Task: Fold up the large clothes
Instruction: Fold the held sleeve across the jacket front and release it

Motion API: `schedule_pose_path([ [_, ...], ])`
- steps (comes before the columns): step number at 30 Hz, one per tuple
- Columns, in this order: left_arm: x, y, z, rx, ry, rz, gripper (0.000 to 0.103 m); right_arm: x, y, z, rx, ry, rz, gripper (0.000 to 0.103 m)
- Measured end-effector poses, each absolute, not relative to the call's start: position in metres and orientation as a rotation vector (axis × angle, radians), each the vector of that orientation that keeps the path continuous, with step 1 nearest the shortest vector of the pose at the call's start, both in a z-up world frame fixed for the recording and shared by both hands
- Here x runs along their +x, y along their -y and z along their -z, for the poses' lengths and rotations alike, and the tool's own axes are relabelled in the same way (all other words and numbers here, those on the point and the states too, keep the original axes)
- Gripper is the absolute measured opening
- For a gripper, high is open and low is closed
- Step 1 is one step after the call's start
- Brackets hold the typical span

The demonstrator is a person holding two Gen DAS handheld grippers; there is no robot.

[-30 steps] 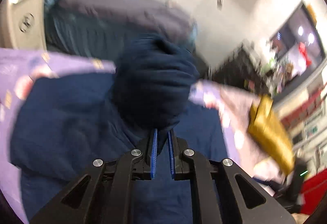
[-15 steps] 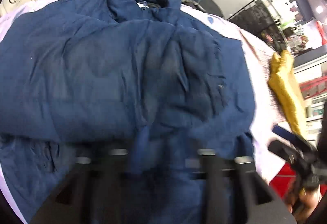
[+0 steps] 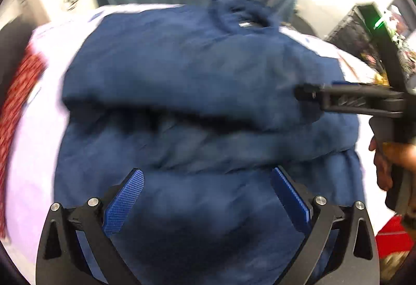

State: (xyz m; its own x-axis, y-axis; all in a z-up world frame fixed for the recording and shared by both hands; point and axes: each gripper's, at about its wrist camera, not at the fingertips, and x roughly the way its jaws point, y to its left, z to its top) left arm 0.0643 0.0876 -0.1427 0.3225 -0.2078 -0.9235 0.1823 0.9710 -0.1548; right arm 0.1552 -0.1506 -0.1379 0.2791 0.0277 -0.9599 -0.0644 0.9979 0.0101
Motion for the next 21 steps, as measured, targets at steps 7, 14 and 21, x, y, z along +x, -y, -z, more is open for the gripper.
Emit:
schedule_pose_path([
  [7,0.046,-0.149,0.142,-0.049,-1.218,0.110,0.097,0.157,0.164,0.211,-0.048,-1.450,0.009,0.098],
  [14,0.046,-0.168,0.149,-0.121,-1.215,0.062,0.097,0.158,0.167,0.206,-0.004,-1.477,0.020,0.098],
  [21,0.050,-0.138,0.138,-0.045,-1.145,0.156,0.097,0.124,0.172,0.146,0.111,-1.256,-0.032,0.098],
])
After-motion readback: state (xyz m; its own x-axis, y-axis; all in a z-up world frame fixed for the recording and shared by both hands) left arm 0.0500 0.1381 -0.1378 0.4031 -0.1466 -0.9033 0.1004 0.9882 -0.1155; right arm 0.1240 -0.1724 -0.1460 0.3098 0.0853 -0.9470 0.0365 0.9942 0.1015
